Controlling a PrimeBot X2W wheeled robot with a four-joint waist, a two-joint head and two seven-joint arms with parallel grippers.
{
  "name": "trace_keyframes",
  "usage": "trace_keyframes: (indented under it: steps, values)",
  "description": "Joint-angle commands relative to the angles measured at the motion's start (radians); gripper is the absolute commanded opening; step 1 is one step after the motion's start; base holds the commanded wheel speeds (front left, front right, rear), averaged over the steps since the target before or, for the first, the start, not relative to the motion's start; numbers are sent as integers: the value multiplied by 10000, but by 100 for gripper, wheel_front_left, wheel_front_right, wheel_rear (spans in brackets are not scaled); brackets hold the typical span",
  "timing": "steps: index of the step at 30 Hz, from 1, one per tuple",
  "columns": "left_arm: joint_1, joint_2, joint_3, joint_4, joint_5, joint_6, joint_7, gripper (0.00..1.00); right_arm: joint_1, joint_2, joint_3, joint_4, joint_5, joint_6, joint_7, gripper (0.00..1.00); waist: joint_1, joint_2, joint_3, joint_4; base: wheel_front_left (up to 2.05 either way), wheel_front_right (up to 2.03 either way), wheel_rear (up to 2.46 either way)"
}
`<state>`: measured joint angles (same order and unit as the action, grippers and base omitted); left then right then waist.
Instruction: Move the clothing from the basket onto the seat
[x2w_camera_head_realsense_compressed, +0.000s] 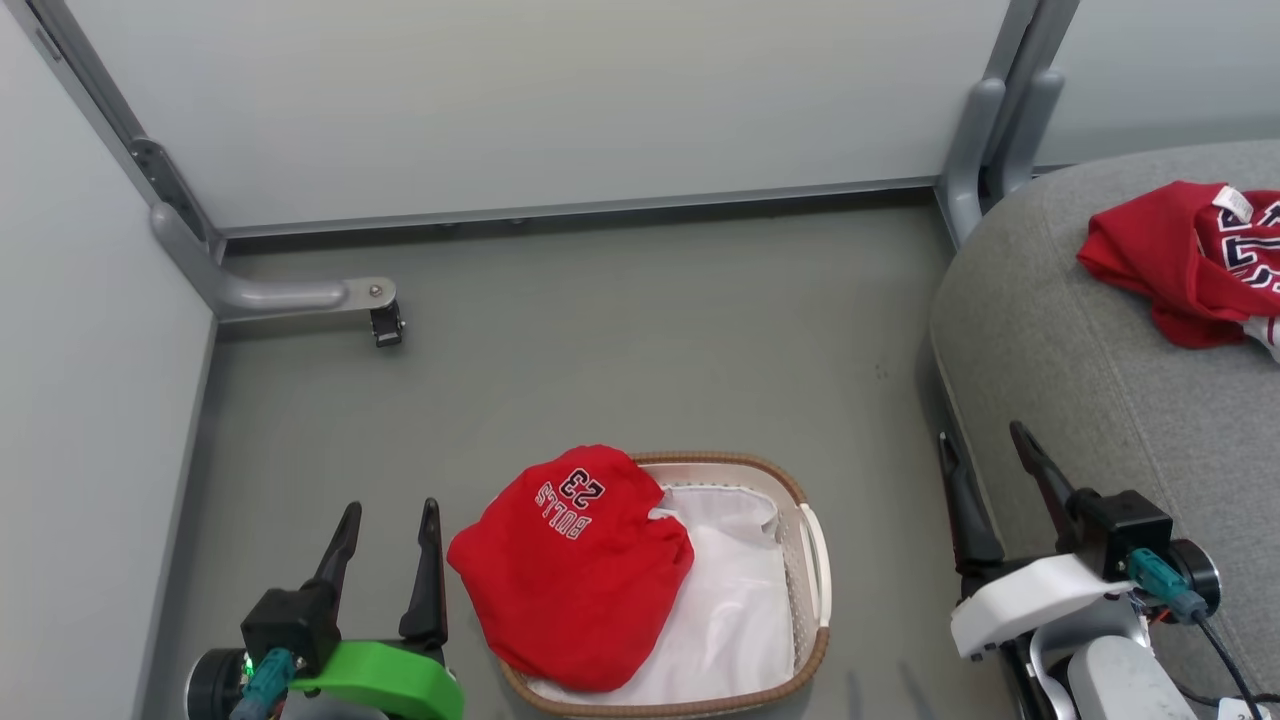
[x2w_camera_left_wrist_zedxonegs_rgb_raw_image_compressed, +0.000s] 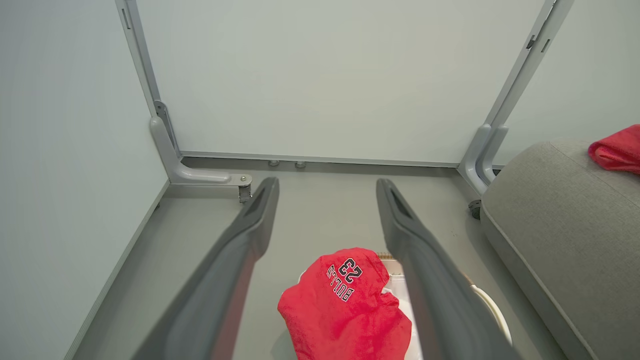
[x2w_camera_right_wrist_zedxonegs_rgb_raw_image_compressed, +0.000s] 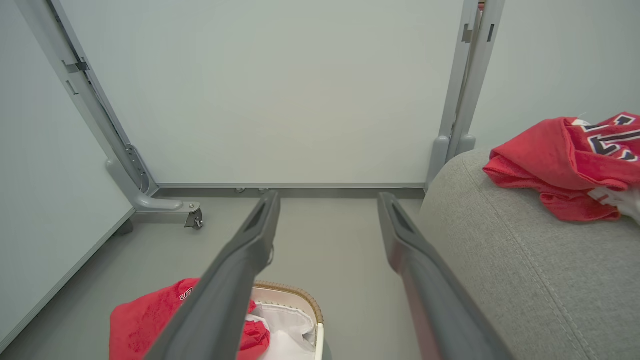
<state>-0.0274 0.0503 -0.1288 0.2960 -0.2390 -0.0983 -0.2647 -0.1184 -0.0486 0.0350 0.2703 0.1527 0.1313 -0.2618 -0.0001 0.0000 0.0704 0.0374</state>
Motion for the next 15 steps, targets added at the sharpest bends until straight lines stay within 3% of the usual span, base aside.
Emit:
trace_keyframes:
  steps: [1, 8, 15]
  values:
    - [-311, 8, -37, -18, 124, -76, 6, 100, -175, -37, -60, -80, -17, -10, -48, 100, 1, 0, 308, -108, 0, 0, 0]
    - [-1599, 157, -550, 106, 787, -156, 7, 100, -857, -32, -335, -484, -177, -10, -47, 100, 1, 0, 1580, -368, 0, 0, 0]
    - [-3844, 433, -1361, 942, 1401, -265, 24, 100, -2002, -35, -427, -896, -203, -10, -47, 100, 1, 0, 3564, -989, 0, 0, 0]
